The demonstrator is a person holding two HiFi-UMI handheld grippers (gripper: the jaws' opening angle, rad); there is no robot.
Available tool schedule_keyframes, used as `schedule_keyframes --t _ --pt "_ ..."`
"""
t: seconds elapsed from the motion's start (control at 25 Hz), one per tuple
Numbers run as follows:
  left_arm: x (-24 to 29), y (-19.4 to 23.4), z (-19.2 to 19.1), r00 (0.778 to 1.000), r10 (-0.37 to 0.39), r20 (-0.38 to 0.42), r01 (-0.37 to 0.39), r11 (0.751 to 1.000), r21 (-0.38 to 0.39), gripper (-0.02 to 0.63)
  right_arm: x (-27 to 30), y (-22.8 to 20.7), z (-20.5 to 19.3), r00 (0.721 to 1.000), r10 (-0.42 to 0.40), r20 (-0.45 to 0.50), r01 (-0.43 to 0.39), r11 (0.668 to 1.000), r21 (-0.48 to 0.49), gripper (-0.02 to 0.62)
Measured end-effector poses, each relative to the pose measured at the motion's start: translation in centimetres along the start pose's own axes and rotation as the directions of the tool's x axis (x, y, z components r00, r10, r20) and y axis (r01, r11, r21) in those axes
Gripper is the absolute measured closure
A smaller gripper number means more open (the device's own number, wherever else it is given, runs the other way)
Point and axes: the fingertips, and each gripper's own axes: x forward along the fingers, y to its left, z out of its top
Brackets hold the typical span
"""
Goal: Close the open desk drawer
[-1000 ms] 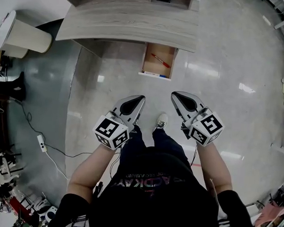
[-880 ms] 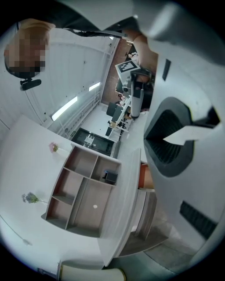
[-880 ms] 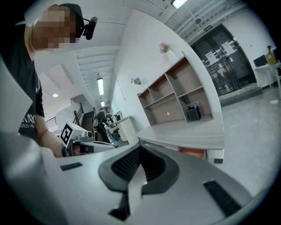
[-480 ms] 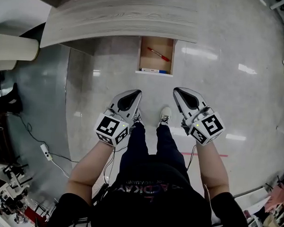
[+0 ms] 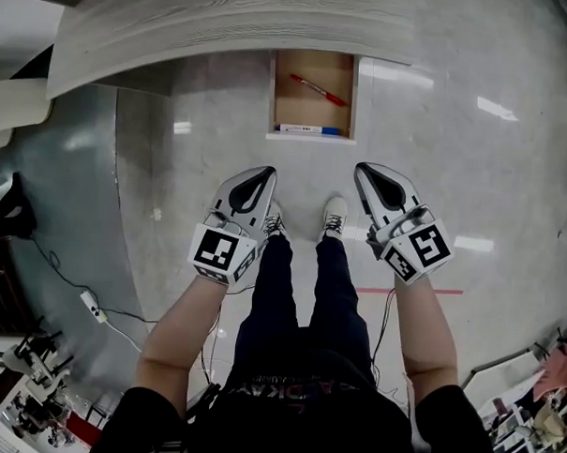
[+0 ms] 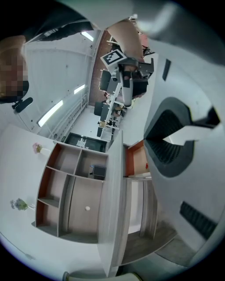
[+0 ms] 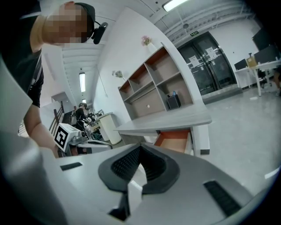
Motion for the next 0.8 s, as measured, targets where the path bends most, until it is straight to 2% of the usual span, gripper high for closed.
schedule_keyframes --t 0.24,0.28,0.36,0.4,0.52,0.8 --pt "1.2 1.6 -2.1 1.0 0.015 0.003 -0.015 1.0 -0.013 0.598 0.9 -1.8 -2.2 0.999 -0.047 -0.015 0.047 0.999 0.013 0.58" --pt "1.5 2.0 -2.4 1.0 0.022 0.003 -0.022 1.0 -0.014 0.598 0.9 -2.3 -2.7 0.998 -0.059 -0.018 0.06 0.998 0.013 0.569" --pt "2.0 2.6 -3.1 0.999 0.034 0.0 -0.034 0.999 -0.017 0.598 1.0 -3.5 -3.7 0.996 -0.087 -0.029 0.088 0.996 0.011 0.485" --pt "2.2 2.9 -3.5 0.999 0.038 -0.002 -0.038 0.999 -0.017 0.596 1.1 -4.0 -4.2 0.994 -0.099 -0.037 0.099 0.995 0.009 0.48" --pt "2.7 4.0 -4.7 0.998 0.055 -0.014 -0.055 0.998 -0.013 0.511 1.5 -5.1 -5.7 0.99 -0.125 -0.06 0.125 0.992 -0.001 0.465" --pt "4.1 5.8 -7.6 0.995 0.086 -0.052 -0.086 0.996 0.011 0.409 2.4 -7.4 -8.7 0.975 -0.199 -0.098 0.195 0.979 -0.051 0.354"
